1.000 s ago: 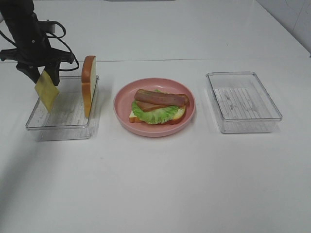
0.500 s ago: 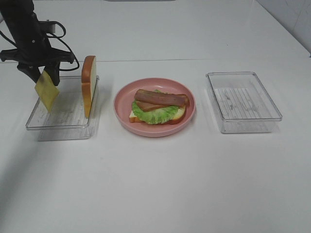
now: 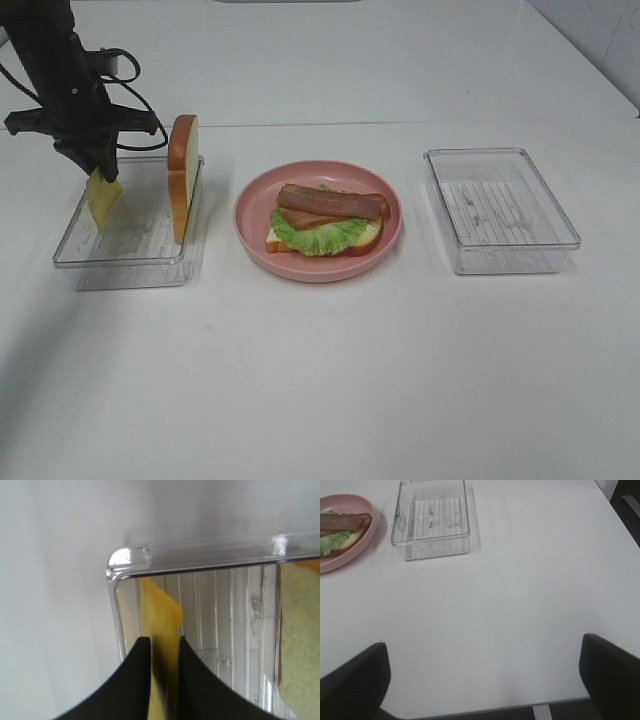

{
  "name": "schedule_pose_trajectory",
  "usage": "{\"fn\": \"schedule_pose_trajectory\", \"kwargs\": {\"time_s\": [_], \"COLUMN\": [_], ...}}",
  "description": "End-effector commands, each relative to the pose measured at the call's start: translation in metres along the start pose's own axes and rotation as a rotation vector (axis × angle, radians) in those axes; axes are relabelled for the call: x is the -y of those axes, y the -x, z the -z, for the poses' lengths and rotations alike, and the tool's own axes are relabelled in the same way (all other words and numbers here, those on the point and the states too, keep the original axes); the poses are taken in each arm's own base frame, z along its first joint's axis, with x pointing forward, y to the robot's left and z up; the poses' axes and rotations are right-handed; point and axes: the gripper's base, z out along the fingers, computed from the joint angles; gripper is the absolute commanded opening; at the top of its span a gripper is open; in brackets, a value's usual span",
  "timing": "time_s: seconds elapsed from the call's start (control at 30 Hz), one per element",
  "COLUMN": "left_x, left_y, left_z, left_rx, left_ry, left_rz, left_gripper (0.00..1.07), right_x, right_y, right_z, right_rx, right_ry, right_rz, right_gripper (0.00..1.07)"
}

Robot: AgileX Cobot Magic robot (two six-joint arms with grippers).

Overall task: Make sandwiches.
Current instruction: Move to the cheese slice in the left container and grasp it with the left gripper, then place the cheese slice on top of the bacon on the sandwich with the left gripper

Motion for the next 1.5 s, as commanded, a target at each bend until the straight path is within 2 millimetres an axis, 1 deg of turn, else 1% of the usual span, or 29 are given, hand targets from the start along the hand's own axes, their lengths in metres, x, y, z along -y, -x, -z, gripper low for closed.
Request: {"fn": "schedule_pose_trajectory", "kwargs": {"time_s": [0.03,0.3,0.37,0.4,0.43,0.47,0.5,0.53,0.57,0.6,0.63,0.67,0.7,0.73,0.77,0.8,0.83,0.9,0.93,1.0,1.03,1.1,1.2,1.23,1.3,1.33,1.4,1.47,1.5], "left_x": [-0.001,-0.001,0.002,0.002,0.005,0.005,0.005,0.008,0.008,0.012,0.014,0.014,0.021,0.021,0.026,0.034,0.034,0.048,0.048,0.064,0.064,0.091,0.099,0.115,0.122,0.135,0.141,0.164,0.164], "left_y": [-0.008,-0.008,-0.008,-0.008,-0.008,-0.008,-0.008,-0.008,-0.008,-0.01,-0.011,-0.011,-0.015,-0.015,-0.017,-0.022,-0.022,-0.032,-0.032,-0.041,-0.041,-0.048,-0.049,-0.05,-0.05,-0.051,-0.051,-0.051,-0.051], "left_z": [0.002,0.004,0.018,0.018,0.033,0.033,0.041,0.058,0.058,0.08,0.09,0.09,0.11,0.11,0.121,0.141,0.141,0.169,0.169,0.187,0.187,0.19,0.188,0.184,0.182,0.176,0.171,0.144,0.144], "left_rx": [-0.094,-0.089,-0.063,-0.063,-0.034,-0.034,-0.017,0.017,0.017,0.059,0.08,0.08,0.119,0.119,0.141,0.179,0.179,0.233,0.233,0.26,0.26,0.257,0.254,0.256,0.257,0.254,0.25,0.207,0.207], "left_ry": [0.012,0.011,-0.001,-0.001,-0.006,-0.006,-0.008,-0.013,-0.013,-0.021,-0.026,-0.026,-0.036,-0.036,-0.042,-0.056,-0.056,-0.087,-0.087,-0.137,-0.137,-0.238,-0.27,-0.34,-0.367,-0.42,-0.444,-0.511,-0.511], "left_rz": [0.01,0.011,0.011,0.011,0.01,0.01,0.009,0.008,0.008,0.016,0.017,0.017,0.001,0.001,-0.009,-0.025,-0.025,-0.056,-0.056,-0.088,-0.088,-0.157,-0.166,-0.191,-0.205,-0.249,-0.274,-0.333,-0.333], "left_gripper": [0.0,0.0,0.0,0.0,0.0,0.0,0.0,0.0,0.0,0.0,0.0,0.0,0.0,0.0,0.0,0.0,0.0,0.0,0.0,0.0,0.0,0.0,0.0,0.0,0.0,0.0,0.0,0.0,0.0], "right_x": [0.0,0.0,0.0,0.0,0.0,0.0,0.0,0.0,0.0,0.0,0.0,0.0,0.0,0.0,0.0,0.0,0.0,0.0,0.0,0.0,0.0,0.0,0.0,0.0,0.0,0.0,0.0,0.0,0.0], "right_y": [-0.003,-0.003,-0.003,-0.003,-0.003,-0.003,-0.003,-0.003,-0.003,-0.003,-0.003,-0.003,-0.003,-0.003,-0.003,-0.003,-0.003,-0.003,-0.003,-0.003,-0.003,-0.003,-0.003,-0.003,-0.003,-0.003,-0.003,-0.003,-0.003], "right_z": [0.003,0.003,0.003,0.003,0.003,0.003,0.003,0.003,0.003,0.003,0.003,0.003,0.003,0.003,0.003,0.003,0.003,0.003,0.003,0.003,0.003,0.003,0.003,0.003,0.003,0.003,0.003,0.003,0.003], "right_rx": [0.037,0.037,0.037,0.037,0.037,0.037,0.037,0.037,0.037,0.037,0.037,0.037,0.037,0.037,0.037,0.037,0.037,0.037,0.037,0.037,0.037,0.037,0.037,0.037,0.037,0.037,0.037,0.037,0.037], "right_ry": [-0.003,-0.003,-0.003,-0.003,-0.003,-0.003,-0.003,-0.003,-0.003,-0.003,-0.003,-0.003,-0.003,-0.003,-0.003,-0.003,-0.003,-0.003,-0.003,-0.003,-0.003,-0.003,-0.003,-0.003,-0.003,-0.003,-0.003,-0.003,-0.003], "right_rz": [0.001,0.001,0.001,0.001,0.001,0.001,0.001,0.001,0.001,0.001,0.001,0.001,0.001,0.001,0.001,0.001,0.001,0.001,0.001,0.001,0.001,0.001,0.001,0.001,0.001,0.001,0.001,0.001,0.001], "right_gripper": [0.98,0.98,0.98,0.98,0.98,0.98,0.98,0.98,0.98,0.98,0.98,0.98,0.98,0.98,0.98,0.98,0.98,0.98,0.98,0.98,0.98,0.98,0.98,0.98,0.98,0.98,0.98,0.98,0.98]}}
